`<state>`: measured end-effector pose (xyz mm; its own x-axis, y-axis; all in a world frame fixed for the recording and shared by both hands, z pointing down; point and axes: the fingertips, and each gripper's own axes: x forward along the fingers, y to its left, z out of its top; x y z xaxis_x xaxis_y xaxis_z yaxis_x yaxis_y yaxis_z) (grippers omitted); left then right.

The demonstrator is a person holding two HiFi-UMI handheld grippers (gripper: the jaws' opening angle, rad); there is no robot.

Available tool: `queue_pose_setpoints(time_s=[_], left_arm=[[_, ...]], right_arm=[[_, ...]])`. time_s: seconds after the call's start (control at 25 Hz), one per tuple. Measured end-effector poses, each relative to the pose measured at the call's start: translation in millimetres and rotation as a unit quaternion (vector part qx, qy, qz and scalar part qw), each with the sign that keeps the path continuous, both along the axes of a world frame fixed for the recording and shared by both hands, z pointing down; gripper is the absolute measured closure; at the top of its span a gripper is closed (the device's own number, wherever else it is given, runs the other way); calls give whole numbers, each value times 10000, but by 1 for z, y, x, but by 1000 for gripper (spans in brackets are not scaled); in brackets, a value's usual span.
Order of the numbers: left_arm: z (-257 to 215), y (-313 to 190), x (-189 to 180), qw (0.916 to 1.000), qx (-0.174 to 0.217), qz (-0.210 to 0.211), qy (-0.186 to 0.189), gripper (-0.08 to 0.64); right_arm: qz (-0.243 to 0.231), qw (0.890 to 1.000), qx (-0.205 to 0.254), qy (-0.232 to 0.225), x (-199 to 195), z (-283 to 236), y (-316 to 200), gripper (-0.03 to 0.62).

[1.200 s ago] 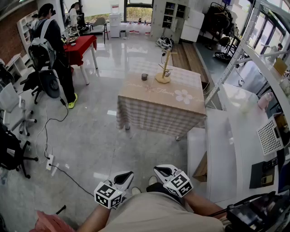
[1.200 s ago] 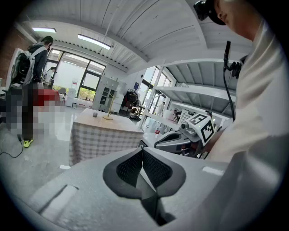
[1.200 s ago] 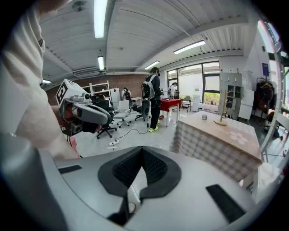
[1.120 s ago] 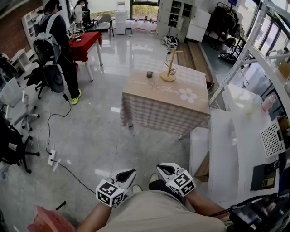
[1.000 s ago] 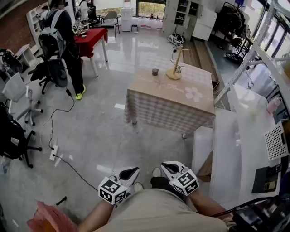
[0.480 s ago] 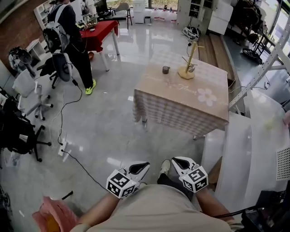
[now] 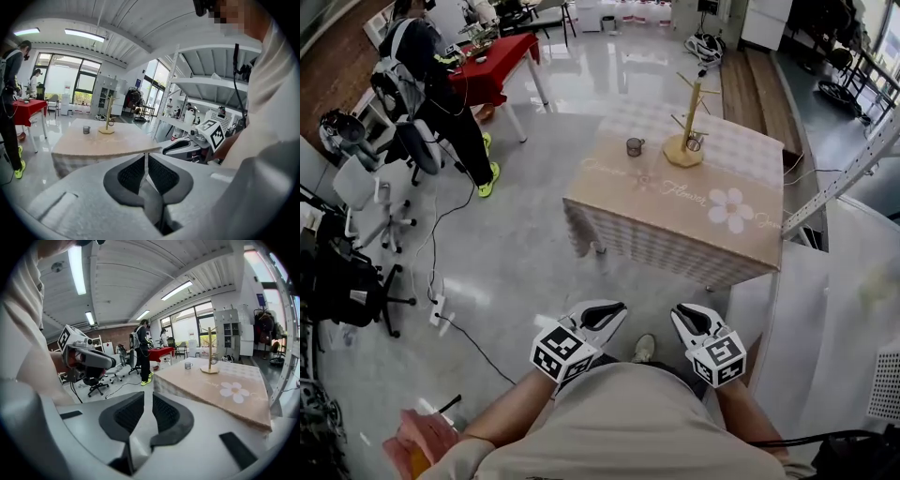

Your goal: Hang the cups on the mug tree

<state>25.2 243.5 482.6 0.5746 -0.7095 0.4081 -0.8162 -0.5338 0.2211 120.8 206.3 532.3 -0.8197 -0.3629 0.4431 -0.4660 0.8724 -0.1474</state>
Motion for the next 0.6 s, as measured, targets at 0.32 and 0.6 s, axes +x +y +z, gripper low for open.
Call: queue_pose_setpoints(time_s=[0.32, 0.6], left_arm=[[-3, -94, -6, 10000, 23, 85, 41, 545], [13, -179, -40, 9988, -148, 427, 188, 482]], right_arm=[[512, 9982, -296, 92, 20, 14, -69, 506], [1023, 9938, -405, 165, -3, 15, -131, 506]])
